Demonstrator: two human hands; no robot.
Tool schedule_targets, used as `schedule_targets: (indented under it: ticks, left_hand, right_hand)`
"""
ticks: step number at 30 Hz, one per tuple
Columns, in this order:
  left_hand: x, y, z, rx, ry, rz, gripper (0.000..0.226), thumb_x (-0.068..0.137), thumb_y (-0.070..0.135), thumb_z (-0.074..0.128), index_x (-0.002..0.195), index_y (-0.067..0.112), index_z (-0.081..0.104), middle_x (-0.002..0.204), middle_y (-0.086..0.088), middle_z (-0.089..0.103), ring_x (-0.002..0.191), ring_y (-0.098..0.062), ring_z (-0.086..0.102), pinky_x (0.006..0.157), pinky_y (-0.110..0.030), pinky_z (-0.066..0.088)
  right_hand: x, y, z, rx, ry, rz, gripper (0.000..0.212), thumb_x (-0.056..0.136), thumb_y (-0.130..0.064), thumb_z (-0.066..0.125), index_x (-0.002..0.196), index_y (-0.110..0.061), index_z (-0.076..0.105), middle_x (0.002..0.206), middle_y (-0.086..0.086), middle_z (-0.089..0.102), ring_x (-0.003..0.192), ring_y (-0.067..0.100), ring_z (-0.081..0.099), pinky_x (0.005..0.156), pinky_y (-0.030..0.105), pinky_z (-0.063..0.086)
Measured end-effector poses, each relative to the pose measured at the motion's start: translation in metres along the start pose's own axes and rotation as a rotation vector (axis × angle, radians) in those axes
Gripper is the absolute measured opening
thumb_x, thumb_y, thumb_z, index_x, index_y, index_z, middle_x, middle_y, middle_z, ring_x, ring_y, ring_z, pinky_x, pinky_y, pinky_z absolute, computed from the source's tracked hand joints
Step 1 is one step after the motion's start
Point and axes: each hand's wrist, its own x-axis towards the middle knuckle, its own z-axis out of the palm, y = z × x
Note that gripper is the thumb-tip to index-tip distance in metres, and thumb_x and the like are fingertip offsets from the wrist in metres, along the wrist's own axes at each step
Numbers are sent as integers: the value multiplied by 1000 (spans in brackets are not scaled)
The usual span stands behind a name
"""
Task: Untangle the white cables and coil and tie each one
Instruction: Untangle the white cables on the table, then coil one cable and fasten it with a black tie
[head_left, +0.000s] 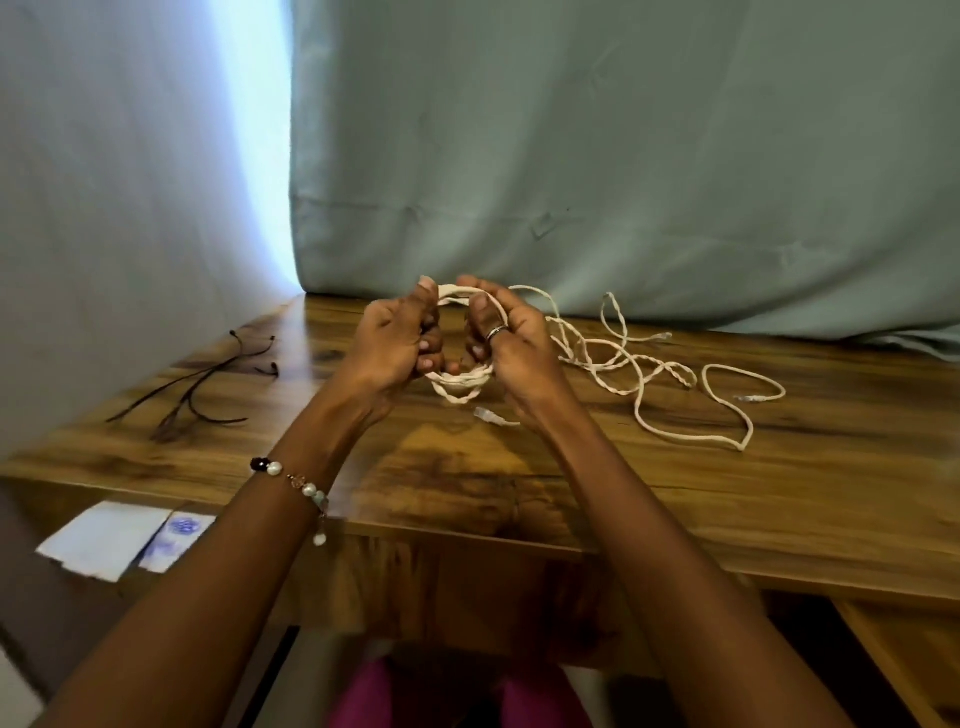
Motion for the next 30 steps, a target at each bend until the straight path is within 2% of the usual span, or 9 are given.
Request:
schedule_targets:
  ticks: [3, 6, 11, 14, 17, 19, 22, 26, 30]
  left_hand:
    - [4, -3, -23, 28, 52, -37, 43, 101, 37, 43, 65, 13, 42, 47, 5, 34, 37, -9, 31, 53, -31, 35]
    - [8, -8, -51, 142, 64, -100, 44, 101, 38, 43, 67, 10, 48, 48, 1, 44, 41, -14, 43, 55, -29, 39]
    - [13, -8, -85, 356, 22, -225, 45, 99, 45, 40, 81, 9, 59, 62, -8, 60, 54, -16, 61, 68, -39, 54]
    - [13, -7, -102, 535, -25, -267, 54, 97, 52, 37, 98, 6, 65, 80, -13, 71, 68, -19, 67, 64, -33, 57]
    - [19, -6, -130, 575, 83, -281, 41, 98, 47, 41, 105, 12, 63, 89, -10, 71, 79, -21, 66, 70, -36, 54]
    - [24, 0, -156, 796, 108, -211, 30, 98, 34, 49, 101, 10, 65, 92, -10, 70, 80, -20, 63, 72, -34, 49]
    - [26, 9, -186, 1235, -78, -251, 21, 92, 21, 62, 98, 4, 71, 82, -3, 66, 74, -14, 57, 67, -27, 43]
    - [19, 12, -193, 1374, -247, -446, 27, 82, 24, 75, 106, 14, 71, 97, -1, 68, 82, -14, 59, 70, -25, 43]
    - [13, 24, -201, 1442, -330, -433, 34, 85, 15, 70, 119, 16, 65, 115, -3, 61, 106, -20, 57, 89, -31, 45]
  right_hand:
    - [10, 14, 18, -13, 6, -8, 25, 101, -13, 44, 118, -1, 58, 64, 3, 43, 44, 6, 36, 43, 20, 36]
    - [23, 28, 35, -90, 10, 24, 22, 101, -15, 45, 110, -7, 63, 64, 6, 39, 44, 4, 32, 42, 19, 28]
    - [41, 57, 52, -89, -34, 139, 22, 99, -17, 49, 82, -17, 64, 58, 1, 38, 45, 9, 27, 41, 24, 21]
    - [45, 70, 52, -68, -22, 224, 24, 99, -20, 51, 77, -16, 60, 56, -2, 39, 43, 6, 29, 41, 23, 22]
    - [52, 80, 45, -38, 6, 298, 22, 98, -24, 52, 80, -17, 62, 56, -3, 40, 42, 7, 29, 44, 24, 19]
    - [55, 86, 40, -38, 30, 304, 25, 97, -25, 54, 74, -18, 62, 54, -5, 41, 41, 7, 30, 44, 23, 19]
    - [56, 93, 38, -79, 72, 323, 29, 96, -26, 55, 69, -19, 61, 53, -5, 43, 42, 9, 33, 39, 18, 23]
    - [53, 91, 41, -115, 69, 329, 25, 97, -26, 55, 73, -19, 62, 55, -2, 43, 43, 9, 34, 34, 16, 23]
    - [49, 90, 40, -123, 52, 325, 24, 97, -27, 55, 75, -19, 63, 55, -3, 43, 43, 9, 34, 35, 17, 23]
